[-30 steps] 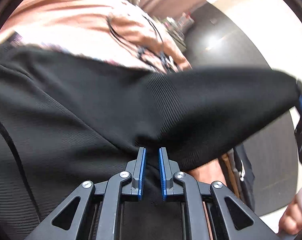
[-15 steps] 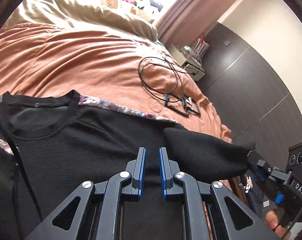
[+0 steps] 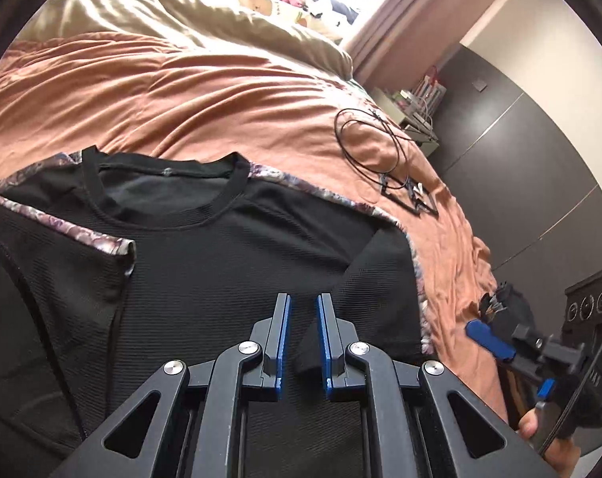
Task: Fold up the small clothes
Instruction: 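Fold the held side inward over the T-shirt body with the right gripper, then open the right gripper and release the folded side onto the shirt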
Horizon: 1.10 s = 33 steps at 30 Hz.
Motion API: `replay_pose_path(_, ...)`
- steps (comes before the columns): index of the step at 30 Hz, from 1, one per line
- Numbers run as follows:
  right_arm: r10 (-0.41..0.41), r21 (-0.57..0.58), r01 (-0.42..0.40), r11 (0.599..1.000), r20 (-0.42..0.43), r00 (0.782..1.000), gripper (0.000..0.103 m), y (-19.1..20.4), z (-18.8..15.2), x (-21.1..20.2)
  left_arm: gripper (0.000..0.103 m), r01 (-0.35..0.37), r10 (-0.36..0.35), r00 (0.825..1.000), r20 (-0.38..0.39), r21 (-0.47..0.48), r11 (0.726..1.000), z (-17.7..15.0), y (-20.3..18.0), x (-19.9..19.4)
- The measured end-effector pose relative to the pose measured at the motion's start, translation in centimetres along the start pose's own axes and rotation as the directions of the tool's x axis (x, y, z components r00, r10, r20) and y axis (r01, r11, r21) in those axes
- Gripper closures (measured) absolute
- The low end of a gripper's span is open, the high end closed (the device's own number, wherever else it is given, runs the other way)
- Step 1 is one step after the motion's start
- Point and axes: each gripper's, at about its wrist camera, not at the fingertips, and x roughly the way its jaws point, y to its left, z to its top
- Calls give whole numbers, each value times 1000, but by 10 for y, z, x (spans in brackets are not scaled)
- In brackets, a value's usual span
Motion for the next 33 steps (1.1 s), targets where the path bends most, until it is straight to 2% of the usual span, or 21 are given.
replay_pose_path(5, -90, 52, 89, 995, 7, 996, 36, -34, 2, -9, 90, 8, -8, 1000, -20, -8, 1000, -14, 17, 13)
replay_pose_path(10, -177, 118, 180, 977, -36, 984, 36, -73, -4, 0, 90, 24, -24, 999, -46, -5, 1000, -29, 26, 30)
replay_pose_path(13, -200, 140, 207, 968, -59, 978, 36, -82, -9, 11, 90, 34, -34, 998, -59, -12, 999, -29, 28, 36)
replay_pose_path(17, -194, 146, 202, 968, -65, 979, 38, -82, -9, 29, 90, 41, -41, 998, -41, 2, 999, -27, 27, 32)
replay_pose_path(18, -194, 138, 200, 970, -59, 979, 48, -78, -9, 31, 90, 47, -46, 998, -41, 1, 999, -27, 28, 31)
replay_pose_path(19, -197, 124, 203, 971, -58, 979, 64, -76, -8, 34, 90, 54, -54, 998, -41, -9, 999, -27, 31, 30)
replay_pose_path(22, -225, 81, 230, 970, -63, 972, 96, -65, -2, 43, 90, 57, -58, 998, -36, -42, 998, -27, 40, 26)
replay_pose_path(26, -233, 29, 234, 972, -24, 972, 100, -46, 2, 39, 90, 72, -74, 997, -26, -81, 994, -23, 52, 18)
replay_pose_path(33, -233, -133, 233, 963, 21, 972, 100, 21, 26, 42, 90, 86, -85, 996, 17, -124, 989, -17, 69, 0)
